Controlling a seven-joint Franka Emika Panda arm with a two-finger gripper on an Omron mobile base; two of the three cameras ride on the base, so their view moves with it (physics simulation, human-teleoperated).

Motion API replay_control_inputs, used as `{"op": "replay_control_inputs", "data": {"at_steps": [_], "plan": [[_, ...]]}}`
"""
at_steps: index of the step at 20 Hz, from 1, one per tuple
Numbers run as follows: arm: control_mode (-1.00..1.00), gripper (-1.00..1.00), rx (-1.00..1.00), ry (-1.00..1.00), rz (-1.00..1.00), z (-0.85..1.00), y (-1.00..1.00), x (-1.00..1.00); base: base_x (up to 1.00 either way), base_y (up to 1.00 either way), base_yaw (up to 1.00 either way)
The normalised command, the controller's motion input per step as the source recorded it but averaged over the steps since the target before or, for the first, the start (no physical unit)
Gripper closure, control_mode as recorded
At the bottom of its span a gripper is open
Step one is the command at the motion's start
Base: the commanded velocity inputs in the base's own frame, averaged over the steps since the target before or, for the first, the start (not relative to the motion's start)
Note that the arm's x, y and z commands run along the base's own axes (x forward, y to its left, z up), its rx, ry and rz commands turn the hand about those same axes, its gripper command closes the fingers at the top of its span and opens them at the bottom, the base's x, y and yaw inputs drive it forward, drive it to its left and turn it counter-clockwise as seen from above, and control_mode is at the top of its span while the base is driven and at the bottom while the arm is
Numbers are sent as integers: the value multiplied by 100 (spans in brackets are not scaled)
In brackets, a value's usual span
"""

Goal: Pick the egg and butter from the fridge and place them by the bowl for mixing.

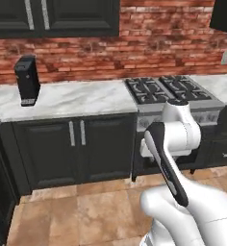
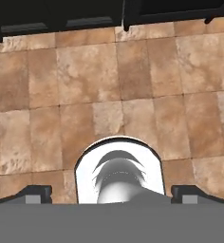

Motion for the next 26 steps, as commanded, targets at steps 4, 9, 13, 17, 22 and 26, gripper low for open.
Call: {"op": "replay_control_inputs", "data": {"at_steps": [4,9,13,17,22,26], "plan": [[100,-100,0,0,0,0,0,0,0,-62,-81],[100,-100,0,0,0,0,0,0,0,-66,-80],[100,-100,0,0,0,0,0,0,0,-68,-78],[100,-100,0,0,0,0,0,0,0,-68,-78],[100,-100,0,0,0,0,0,0,0,-57,-81],[100,-100,0,0,0,0,0,0,0,-40,-84]]}}
